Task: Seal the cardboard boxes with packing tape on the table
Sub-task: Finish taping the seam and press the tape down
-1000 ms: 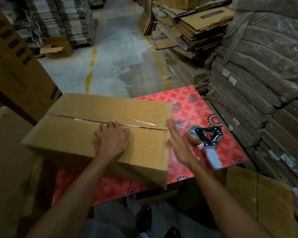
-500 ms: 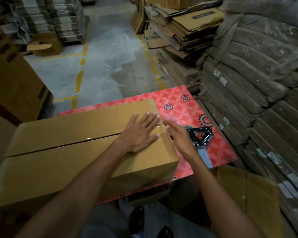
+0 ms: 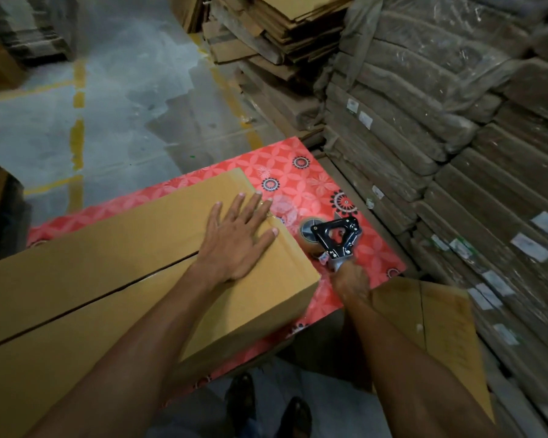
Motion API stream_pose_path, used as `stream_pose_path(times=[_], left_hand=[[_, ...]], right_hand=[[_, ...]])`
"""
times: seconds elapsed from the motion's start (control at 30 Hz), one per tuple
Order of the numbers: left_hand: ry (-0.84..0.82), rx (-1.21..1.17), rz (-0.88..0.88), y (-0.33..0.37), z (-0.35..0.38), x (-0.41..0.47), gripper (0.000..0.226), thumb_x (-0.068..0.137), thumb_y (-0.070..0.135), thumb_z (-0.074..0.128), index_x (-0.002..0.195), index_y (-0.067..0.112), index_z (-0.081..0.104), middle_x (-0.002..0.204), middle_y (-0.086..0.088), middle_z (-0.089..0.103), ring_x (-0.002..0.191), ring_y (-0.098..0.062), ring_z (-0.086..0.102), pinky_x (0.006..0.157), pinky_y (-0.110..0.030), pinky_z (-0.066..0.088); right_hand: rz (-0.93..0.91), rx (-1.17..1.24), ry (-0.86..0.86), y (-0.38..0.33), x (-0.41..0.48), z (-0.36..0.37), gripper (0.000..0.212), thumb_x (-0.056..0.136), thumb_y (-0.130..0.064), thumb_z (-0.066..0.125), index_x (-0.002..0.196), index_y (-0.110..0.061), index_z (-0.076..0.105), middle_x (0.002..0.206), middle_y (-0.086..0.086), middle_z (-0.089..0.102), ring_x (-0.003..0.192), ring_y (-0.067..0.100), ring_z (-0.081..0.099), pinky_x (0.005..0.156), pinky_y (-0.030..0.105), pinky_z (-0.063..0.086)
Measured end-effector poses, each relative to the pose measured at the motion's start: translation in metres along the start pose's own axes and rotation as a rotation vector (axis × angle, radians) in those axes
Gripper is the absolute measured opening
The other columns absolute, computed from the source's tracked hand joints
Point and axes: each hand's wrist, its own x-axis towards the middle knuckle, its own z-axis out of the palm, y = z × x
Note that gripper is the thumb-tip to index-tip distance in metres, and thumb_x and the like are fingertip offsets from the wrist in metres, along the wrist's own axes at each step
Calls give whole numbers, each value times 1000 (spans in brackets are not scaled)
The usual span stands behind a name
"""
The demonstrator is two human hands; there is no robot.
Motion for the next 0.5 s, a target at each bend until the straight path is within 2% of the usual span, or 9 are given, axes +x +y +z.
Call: stream_pose_path(times=[0.07, 0.13, 0.2, 0.27, 0.37, 0.43, 0.47, 0.5], left_hand=[[2, -10, -8, 2, -1, 4, 66, 98, 68, 6, 158, 41, -2, 166, 15, -8, 154, -14, -11, 122, -54, -4], [1, -24, -12, 4, -3, 9, 66, 99, 67, 8, 158, 40, -1, 166, 14, -8, 154, -14, -11, 122, -54, -4], [2, -36, -16, 7, -4, 15, 66, 99, 66, 10, 159, 39, 1, 167, 14, -7, 154, -15, -10, 122, -54, -5], [23, -47, -16, 12, -4, 21, 66, 100, 65, 12, 159, 38, 2, 167, 13, -4, 154, -16, -8, 122, -54, -4], [32, -58, 15, 14, -3, 33, 67, 100, 65, 14, 160, 35, 6, 167, 11, -2, 155, -19, -6, 122, -54, -3], [47, -181, 58, 8, -6, 44, 68, 99, 64, 21, 159, 31, 17, 167, 7, 12, 154, -22, 7, 123, -49, 5], [63, -333, 52, 4, -9, 53, 67, 99, 62, 28, 156, 28, 29, 164, 3, 26, 151, -24, 21, 122, -45, 15], [96, -599, -2, 2, -16, 61, 63, 97, 59, 36, 150, 25, 42, 155, -2, 43, 143, -26, 37, 119, -43, 26]], right_hand=[[13, 95, -37, -7, 6, -1, 26, 95, -32, 56, 98, -9, 68, 80, 6, 61, 78, 25, 60, 67, 31, 50], [15, 239, -115, -14, 14, -15, 22, 94, -31, 60, 83, -14, 70, 80, 6, 64, 82, 26, 63, 69, 32, 50], [56, 408, -95, -21, 20, -37, 23, 86, -35, 65, 74, -15, 68, 85, 10, 71, 81, 27, 69, 67, 37, 56], [56, 571, -93, -31, 19, -66, 25, 76, -38, 64, 78, -14, 69, 82, 9, 70, 73, 25, 64, 61, 34, 51], [2, 749, -137, -62, 5, -117, 19, 70, -36, 62, 73, -17, 61, 61, -1, 54, 52, 18, 49, 52, 27, 38], [-48, 981, -284, -87, -9, -151, 11, 78, -26, 59, 72, -19, 54, 50, -3, 39, 38, 13, 32, 42, 22, 25], [-81, 1077, -382, -99, -18, -166, 13, 86, -21, 55, 74, -18, 53, 50, -3, 37, 36, 12, 29, 40, 22, 23], [-130, 1133, -466, -109, -29, -180, 15, 91, -18, 51, 77, -16, 53, 51, -2, 40, 36, 12, 30, 40, 21, 24]])
